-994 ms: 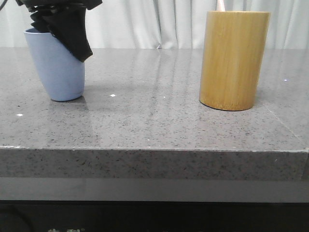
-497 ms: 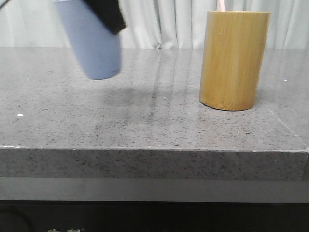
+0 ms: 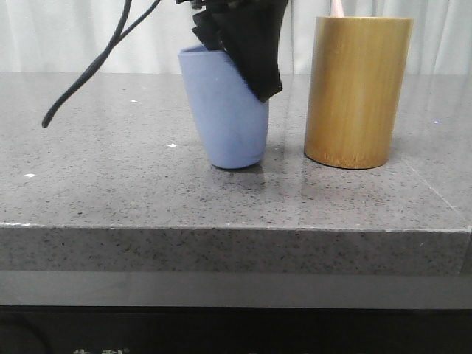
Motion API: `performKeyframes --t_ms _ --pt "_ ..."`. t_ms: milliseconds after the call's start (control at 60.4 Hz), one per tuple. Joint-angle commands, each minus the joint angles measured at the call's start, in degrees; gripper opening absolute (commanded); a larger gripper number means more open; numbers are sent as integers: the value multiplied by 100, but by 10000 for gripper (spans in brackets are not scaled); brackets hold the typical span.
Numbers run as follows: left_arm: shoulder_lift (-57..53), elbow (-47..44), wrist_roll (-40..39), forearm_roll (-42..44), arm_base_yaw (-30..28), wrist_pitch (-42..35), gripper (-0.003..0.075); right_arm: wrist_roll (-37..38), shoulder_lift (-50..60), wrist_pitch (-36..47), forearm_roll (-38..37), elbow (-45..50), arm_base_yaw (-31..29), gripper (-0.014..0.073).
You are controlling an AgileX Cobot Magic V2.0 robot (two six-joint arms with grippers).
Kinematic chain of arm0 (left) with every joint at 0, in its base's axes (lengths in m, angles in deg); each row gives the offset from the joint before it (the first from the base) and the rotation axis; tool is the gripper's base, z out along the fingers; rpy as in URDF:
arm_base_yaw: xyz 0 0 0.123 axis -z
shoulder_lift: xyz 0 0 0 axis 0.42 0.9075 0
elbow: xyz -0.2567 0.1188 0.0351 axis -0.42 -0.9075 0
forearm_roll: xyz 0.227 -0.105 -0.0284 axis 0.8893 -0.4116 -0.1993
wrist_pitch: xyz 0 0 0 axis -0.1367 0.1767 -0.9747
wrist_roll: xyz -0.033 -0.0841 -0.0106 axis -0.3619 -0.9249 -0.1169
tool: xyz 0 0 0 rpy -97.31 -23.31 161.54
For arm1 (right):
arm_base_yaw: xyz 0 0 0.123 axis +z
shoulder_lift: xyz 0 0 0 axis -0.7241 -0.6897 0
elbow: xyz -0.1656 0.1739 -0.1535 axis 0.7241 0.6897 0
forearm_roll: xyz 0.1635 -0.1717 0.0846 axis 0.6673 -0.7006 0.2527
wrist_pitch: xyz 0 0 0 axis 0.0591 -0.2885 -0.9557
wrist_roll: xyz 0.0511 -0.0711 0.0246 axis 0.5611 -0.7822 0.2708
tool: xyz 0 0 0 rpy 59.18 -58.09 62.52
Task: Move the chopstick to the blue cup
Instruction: 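Carry the blue cup with the left gripper beside the bamboo holder, then open the left gripper and lift it away from the cup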
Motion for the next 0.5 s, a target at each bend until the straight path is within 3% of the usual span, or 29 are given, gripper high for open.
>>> performKeyframes --t_ms 0,199,480 --pt "-293 208 -57 -13 47 -238 230 -28 -56 385 39 -224 -34 633" --pt "-307 282 -65 2 47 -171 445 -28 -56 385 39 -224 -34 633" --pt "-720 671 -251 -8 47 132 463 -28 -56 378 39 -224 -34 633"
